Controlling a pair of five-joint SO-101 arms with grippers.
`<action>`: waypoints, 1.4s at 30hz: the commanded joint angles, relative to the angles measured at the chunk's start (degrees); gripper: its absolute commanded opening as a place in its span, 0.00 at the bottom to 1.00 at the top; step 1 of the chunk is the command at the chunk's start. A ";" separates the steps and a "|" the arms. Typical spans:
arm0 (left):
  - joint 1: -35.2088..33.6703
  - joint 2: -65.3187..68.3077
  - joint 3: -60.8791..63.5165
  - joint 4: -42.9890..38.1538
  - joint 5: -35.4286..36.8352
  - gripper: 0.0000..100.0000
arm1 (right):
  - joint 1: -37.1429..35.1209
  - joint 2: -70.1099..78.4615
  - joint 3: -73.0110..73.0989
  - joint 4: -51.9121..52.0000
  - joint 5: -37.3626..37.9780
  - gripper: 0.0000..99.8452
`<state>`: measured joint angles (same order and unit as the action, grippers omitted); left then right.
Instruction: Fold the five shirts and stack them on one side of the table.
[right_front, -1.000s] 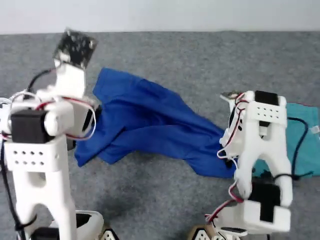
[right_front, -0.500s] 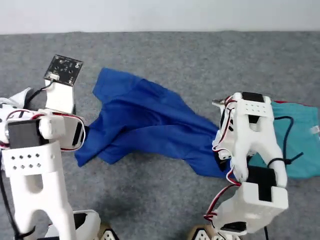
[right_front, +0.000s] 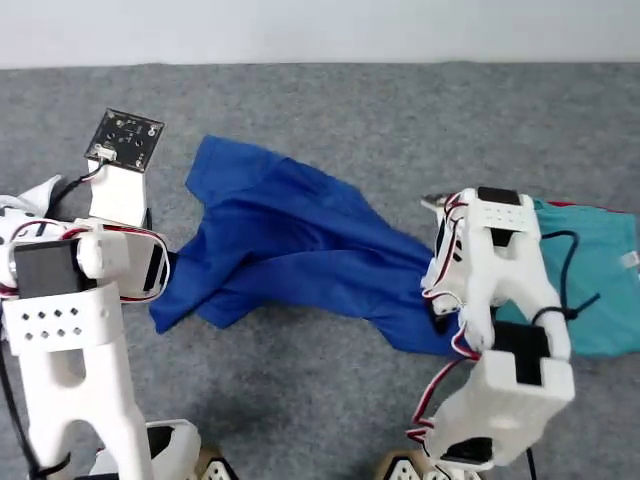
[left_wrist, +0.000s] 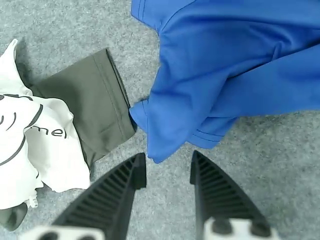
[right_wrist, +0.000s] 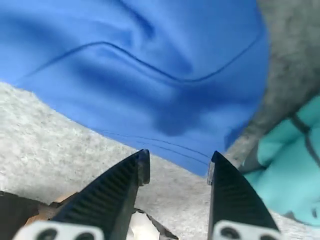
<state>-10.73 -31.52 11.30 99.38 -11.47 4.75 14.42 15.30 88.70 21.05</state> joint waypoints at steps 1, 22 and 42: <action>-0.26 -1.49 -0.22 0.44 -0.26 0.15 | 1.71 2.42 -1.41 -1.19 -0.18 0.20; -0.26 -1.32 -0.22 0.53 -0.35 0.15 | -0.04 13.67 -1.85 -4.97 0.09 0.01; -0.26 5.19 24.66 -8.00 -11.16 0.15 | 0.04 -28.62 -6.15 0.75 6.15 0.01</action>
<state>-10.73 -28.97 32.40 95.25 -20.79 5.36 -9.05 13.98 89.41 26.59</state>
